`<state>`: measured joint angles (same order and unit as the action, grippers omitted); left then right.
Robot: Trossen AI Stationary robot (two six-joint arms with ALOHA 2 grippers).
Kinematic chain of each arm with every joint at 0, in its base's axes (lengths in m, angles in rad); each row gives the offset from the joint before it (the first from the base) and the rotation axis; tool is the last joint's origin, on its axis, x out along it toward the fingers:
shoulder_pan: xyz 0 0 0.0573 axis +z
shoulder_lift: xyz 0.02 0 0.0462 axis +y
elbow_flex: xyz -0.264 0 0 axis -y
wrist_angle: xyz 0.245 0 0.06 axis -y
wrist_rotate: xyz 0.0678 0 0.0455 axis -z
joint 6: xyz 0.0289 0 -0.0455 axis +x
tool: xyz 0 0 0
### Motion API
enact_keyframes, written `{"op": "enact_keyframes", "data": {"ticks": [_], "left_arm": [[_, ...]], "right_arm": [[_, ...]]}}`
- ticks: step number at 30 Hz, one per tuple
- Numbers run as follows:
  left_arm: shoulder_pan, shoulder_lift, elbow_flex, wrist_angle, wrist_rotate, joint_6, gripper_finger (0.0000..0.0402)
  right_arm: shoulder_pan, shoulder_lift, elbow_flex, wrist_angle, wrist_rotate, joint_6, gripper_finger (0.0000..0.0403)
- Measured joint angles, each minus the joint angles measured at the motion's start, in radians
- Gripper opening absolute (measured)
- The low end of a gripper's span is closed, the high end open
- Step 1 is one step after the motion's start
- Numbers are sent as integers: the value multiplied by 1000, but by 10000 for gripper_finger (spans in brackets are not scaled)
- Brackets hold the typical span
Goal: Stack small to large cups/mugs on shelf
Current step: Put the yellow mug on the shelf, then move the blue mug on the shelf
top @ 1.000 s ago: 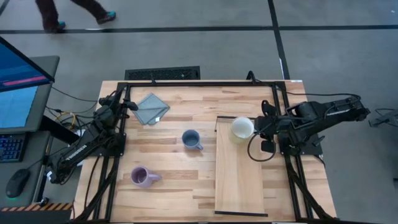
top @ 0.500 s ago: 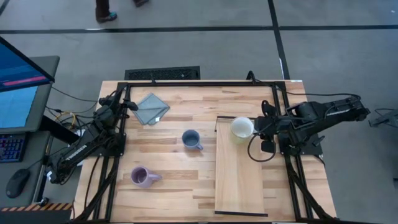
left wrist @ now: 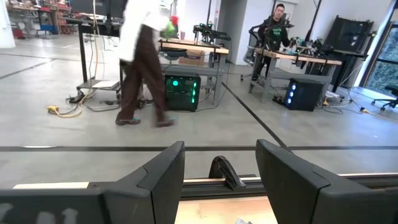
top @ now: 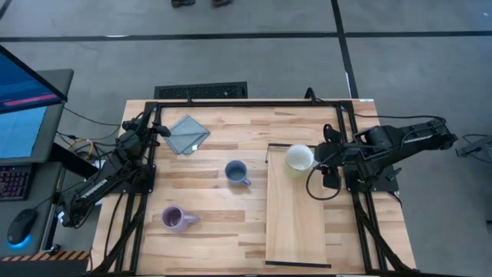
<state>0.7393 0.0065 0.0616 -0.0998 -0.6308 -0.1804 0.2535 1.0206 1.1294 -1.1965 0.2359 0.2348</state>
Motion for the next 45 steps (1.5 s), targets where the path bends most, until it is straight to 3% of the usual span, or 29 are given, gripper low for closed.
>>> {"op": "enact_keyframes", "data": {"ticks": [8,27,30,34,45], "left_arm": [[0,0,0,0,0,0,189],[0,0,0,0,0,0,189],[0,0,0,0,0,0,189],[0,0,0,0,0,0,189],[0,0,0,0,0,4,189]], "right_arm": [[0,0,1,-20,0,0,264],[-2,-9,1,-245,15,72,265],[-10,-12,1,-295,56,76,265],[-22,-39,1,-344,193,112,265],[-67,-223,9,-306,463,105,265]]}}
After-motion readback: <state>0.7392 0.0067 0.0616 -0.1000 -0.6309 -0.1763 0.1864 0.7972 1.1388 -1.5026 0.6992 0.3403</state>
